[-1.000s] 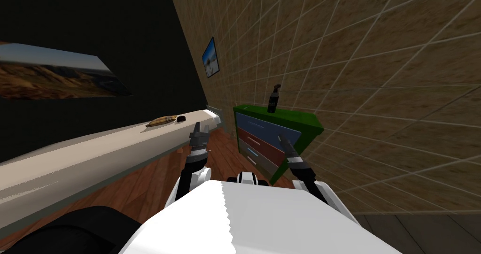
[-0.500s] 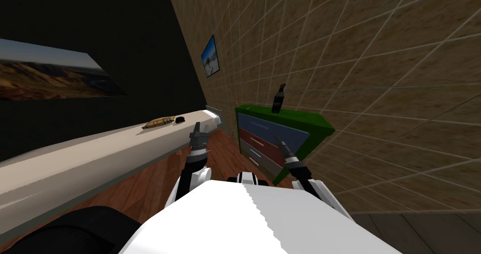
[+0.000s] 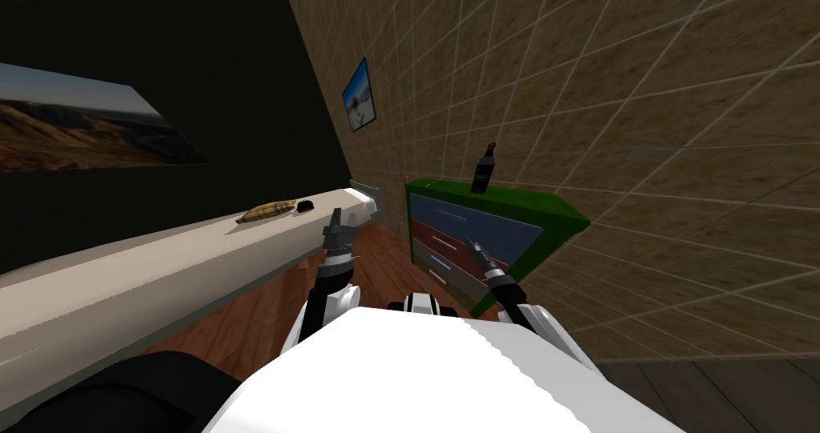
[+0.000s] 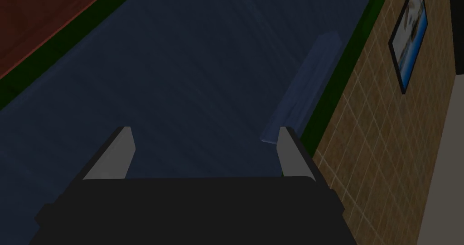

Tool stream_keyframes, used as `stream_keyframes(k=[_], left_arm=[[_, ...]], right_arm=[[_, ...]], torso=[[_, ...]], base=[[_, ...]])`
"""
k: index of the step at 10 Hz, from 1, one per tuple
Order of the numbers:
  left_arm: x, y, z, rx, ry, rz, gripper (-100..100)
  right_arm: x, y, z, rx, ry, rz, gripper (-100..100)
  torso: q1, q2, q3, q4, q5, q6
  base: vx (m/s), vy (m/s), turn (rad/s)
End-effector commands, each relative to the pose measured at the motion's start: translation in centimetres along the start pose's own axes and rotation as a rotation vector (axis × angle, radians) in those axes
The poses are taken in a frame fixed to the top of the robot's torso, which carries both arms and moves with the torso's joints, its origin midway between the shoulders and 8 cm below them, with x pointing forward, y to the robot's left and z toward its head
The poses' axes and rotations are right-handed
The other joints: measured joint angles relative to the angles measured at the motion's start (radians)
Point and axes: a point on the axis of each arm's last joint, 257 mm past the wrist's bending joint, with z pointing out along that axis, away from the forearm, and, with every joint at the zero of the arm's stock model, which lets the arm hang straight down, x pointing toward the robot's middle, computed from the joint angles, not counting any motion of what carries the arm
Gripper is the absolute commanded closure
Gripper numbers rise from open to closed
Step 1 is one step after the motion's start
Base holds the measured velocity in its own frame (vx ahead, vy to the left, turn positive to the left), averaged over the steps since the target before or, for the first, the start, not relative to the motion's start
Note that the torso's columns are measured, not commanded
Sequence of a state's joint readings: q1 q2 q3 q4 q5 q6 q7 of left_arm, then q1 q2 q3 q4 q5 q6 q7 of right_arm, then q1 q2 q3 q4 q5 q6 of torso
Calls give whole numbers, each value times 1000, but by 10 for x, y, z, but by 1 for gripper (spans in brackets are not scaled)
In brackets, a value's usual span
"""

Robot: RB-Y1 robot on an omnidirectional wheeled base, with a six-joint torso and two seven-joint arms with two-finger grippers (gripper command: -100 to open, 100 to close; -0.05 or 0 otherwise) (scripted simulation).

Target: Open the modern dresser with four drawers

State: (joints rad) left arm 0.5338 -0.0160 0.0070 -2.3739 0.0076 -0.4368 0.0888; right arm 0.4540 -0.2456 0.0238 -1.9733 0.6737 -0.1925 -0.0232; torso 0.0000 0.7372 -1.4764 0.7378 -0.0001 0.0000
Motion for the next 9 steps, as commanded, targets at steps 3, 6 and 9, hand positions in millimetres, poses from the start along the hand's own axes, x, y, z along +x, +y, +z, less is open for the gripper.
stream_keyframes(k=[3, 6, 9], left_arm=[[0, 0, 0, 0, 0, 0, 0], [0, 0, 0, 0, 0, 0, 0], [0, 0, 0, 0, 0, 0, 0]], right_arm=[[19, -33, -4, 82, 58, -145, -100], [37, -73, -10, 181, 121, -283, -100], [45, -94, -14, 227, 157, -392, -100]], torso=[[0, 1, 1, 0, 0, 0], [1, 0, 0, 0, 1, 0], [0, 1, 1, 0, 0, 0]], base=[[16, 87, -30], [33, 106, -44], [24, 109, -34]])
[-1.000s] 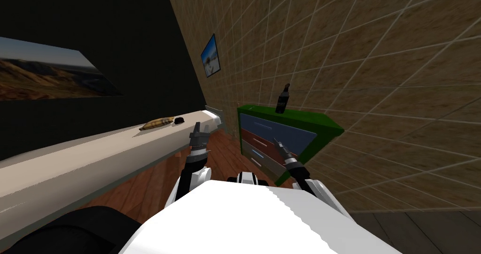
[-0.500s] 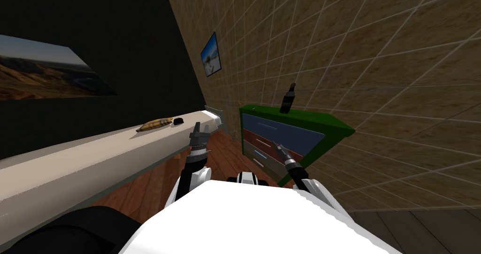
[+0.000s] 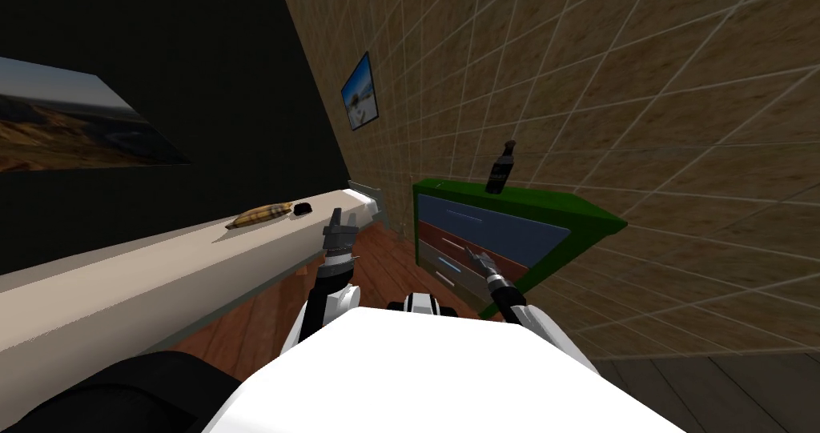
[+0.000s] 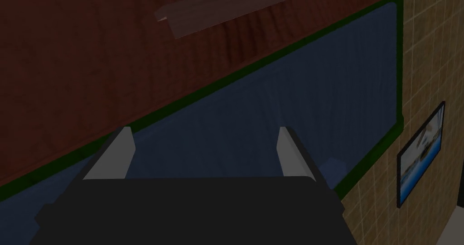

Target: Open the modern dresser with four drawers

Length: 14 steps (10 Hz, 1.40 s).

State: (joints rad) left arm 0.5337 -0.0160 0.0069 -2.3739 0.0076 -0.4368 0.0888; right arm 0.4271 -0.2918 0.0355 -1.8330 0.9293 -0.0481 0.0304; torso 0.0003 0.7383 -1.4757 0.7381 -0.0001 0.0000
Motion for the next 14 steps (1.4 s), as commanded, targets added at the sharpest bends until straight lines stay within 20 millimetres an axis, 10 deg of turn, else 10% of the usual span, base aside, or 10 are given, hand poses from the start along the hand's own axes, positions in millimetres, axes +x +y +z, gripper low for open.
stream_keyframes(k=[1, 14], left_arm=[[0, 0, 0, 0, 0, 0, 0], [0, 0, 0, 0, 0, 0, 0]], right_arm=[[8, -7, 0, 26, 17, -66, -100], [64, -119, -7, 303, 190, -627, -100]], torso=[[-1, 0, 0, 0, 0, 0], [-1, 0, 0, 0, 0, 0]], base=[[12, 42, -2], [34, 100, -27]])
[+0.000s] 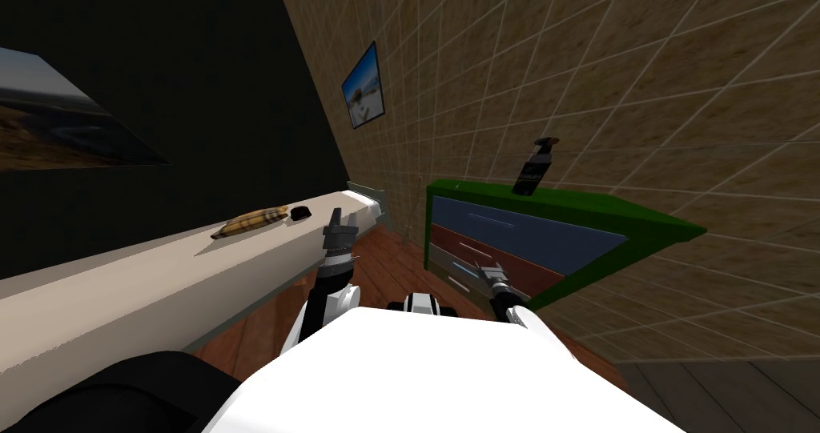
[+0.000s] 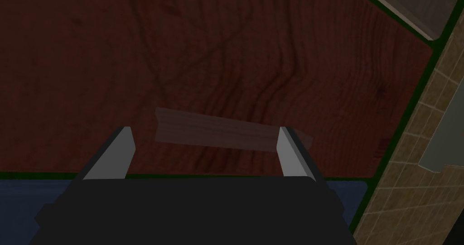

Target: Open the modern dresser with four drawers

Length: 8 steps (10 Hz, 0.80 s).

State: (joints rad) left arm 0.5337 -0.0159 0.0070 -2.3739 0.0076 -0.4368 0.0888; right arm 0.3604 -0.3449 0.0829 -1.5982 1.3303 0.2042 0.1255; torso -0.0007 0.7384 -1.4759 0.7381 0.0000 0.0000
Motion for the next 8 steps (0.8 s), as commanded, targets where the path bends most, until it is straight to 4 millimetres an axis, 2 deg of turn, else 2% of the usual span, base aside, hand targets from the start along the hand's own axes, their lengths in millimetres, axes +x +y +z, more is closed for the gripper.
stream_keyframes(k=[1, 2, 3, 4, 5, 8], left_arm=[[0, 0, 0, 0, 0, 0, 0], [0, 0, 0, 0, 0, 0, 0], [0, 0, 0, 0, 0, 0, 0], [0, 0, 0, 0, 0, 0, 0], [0, 0, 0, 0, 0, 0, 0], [0, 0, 0, 0, 0, 0, 0]], right_arm=[[13, -12, 3, 44, 21, -90, -100], [12, -12, 3, 44, 19, -100, -100], [22, -21, 5, 76, 38, -162, -100], [21, -21, 5, 76, 34, -178, -100], [29, -30, 7, 106, 49, -244, -100], [34, -38, 8, 134, 55, -332, -100]], torso=[[1, 0, 0, 0, 0, 0], [0, 0, 0, 0, 0, 0], [-2, 0, 0, 0, -1, 0], [0, 0, 0, 0, 0, 0], [1, 0, 0, 0, 0, 0], [1, -1, -1, 0, 0, 0]], base=[[31, 81, -18], [15, 29, 4], [24, 47, -13], [21, 64, -14], [41, 95, -18], [42, 84, -9]])
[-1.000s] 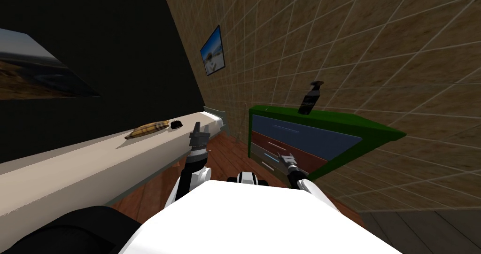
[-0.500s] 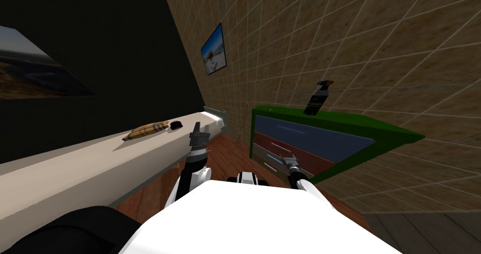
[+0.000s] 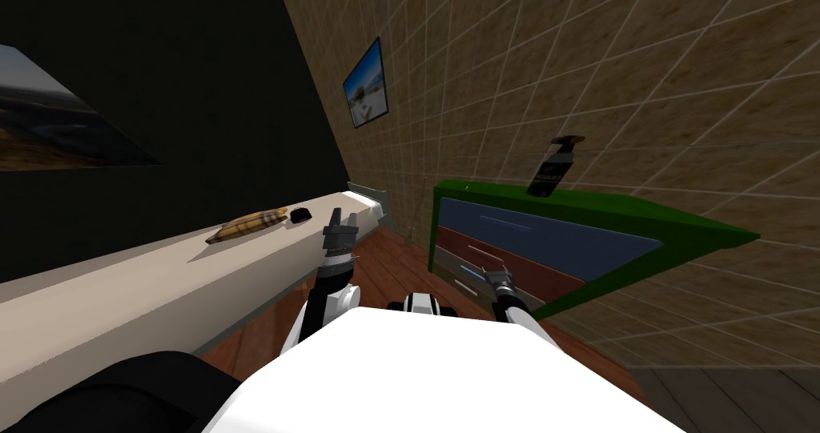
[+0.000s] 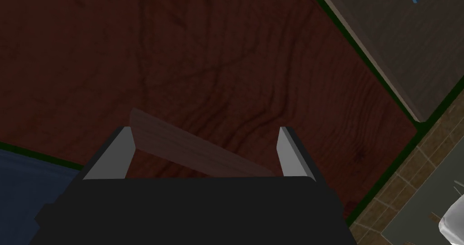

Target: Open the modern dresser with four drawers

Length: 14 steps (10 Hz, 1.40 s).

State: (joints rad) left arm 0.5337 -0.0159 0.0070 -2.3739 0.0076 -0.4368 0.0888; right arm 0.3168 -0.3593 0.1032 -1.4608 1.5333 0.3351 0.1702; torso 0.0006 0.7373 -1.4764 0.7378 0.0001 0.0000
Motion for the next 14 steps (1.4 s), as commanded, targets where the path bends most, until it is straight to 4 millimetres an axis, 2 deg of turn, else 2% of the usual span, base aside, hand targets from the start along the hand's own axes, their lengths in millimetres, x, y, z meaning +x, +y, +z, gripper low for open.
stream_keyframes(k=[1, 2, 4, 7, 14], left_arm=[[0, 0, 0, 0, 0, 0, 0], [0, 0, 0, 0, 0, 0, 0], [0, 0, 0, 0, 0, 0, 0], [0, 0, 0, 0, 0, 0, 0], [0, 0, 0, 0, 0, 0, 0]], right_arm=[[11, -10, 5, 44, 14, -106, -100], [10, -10, 5, 44, 9, -118, -100], [21, -23, 9, 93, 22, -240, -100], [22, -30, 11, 117, 15, -321, -100], [20, -71, 19, 235, -22, -665, -100]], torso=[[-1, 1, 0, 0, 0, 0], [-1, 1, 1, 0, 0, 0], [-1, 1, 0, 0, 0, 0], [-2, 0, 0, 0, 0, 0], [-1, 1, 0, 0, 0, 0]], base=[[43, 90, -10], [42, 72, -9], [45, 102, -11], [41, 76, -6], [45, 92, -10]])
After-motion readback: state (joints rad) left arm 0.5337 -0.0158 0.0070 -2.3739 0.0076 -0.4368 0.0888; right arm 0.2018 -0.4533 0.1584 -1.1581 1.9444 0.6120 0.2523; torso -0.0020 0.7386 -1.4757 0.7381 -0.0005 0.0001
